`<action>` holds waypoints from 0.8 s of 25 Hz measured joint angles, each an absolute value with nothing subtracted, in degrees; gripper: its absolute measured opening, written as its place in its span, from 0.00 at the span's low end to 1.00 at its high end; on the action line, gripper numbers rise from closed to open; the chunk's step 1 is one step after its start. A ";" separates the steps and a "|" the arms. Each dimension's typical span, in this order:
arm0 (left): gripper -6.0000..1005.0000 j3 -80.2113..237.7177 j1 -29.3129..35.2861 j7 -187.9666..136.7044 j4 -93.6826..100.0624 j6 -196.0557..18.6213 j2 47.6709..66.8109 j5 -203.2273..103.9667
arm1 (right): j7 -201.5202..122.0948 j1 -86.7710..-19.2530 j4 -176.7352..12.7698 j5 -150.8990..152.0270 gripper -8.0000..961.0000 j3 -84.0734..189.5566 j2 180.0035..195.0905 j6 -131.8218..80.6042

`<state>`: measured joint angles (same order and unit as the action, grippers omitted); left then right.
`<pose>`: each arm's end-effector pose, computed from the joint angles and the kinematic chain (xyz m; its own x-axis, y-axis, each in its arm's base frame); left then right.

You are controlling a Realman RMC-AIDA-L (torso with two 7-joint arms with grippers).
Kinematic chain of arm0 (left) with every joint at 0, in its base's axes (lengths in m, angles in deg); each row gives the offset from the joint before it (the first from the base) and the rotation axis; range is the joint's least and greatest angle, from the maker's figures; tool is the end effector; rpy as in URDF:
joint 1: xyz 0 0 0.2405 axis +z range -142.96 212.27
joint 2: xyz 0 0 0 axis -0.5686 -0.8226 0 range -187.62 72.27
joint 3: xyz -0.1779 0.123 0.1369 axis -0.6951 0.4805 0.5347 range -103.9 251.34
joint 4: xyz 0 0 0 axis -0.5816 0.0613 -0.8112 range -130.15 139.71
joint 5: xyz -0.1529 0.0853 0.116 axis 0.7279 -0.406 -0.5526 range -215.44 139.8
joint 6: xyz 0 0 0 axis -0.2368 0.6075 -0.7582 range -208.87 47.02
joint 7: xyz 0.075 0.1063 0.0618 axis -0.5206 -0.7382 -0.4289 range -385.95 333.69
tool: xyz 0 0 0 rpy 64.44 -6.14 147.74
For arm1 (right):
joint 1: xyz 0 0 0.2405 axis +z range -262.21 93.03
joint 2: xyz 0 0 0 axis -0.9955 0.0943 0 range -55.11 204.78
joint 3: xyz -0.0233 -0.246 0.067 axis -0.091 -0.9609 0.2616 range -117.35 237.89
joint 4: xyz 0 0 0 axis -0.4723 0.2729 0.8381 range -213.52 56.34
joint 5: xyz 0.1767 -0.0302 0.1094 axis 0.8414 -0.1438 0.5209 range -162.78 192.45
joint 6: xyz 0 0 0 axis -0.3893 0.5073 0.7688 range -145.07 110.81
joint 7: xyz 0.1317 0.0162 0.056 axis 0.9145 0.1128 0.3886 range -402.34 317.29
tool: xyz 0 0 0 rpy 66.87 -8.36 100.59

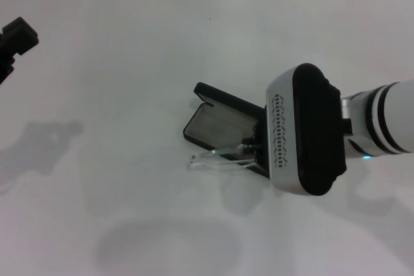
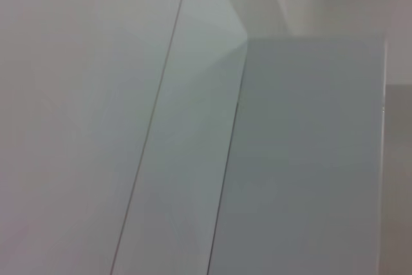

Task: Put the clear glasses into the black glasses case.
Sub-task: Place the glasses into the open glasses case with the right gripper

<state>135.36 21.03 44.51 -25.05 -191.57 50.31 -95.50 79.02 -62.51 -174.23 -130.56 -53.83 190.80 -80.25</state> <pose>-0.2792 0.2516 0.0986 0.3911 0.0479 0.9191 0.4041 -0.9061 -0.1248 0.1181 0.2956 -0.0700 0.9263 0.2337 0.2956 0.3217 -0.8989 -0.2974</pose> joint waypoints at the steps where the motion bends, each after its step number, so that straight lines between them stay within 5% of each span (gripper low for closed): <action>1: 0.06 135.31 21.02 44.44 -24.88 -191.56 50.38 -95.55 | 79.02 -62.62 -174.46 -130.44 0.05 -53.72 190.80 -80.67; 20: 0.06 135.15 20.59 44.60 -24.66 -191.67 50.13 -95.57 | 79.42 -65.19 -180.67 -123.15 0.05 -43.04 190.75 -93.31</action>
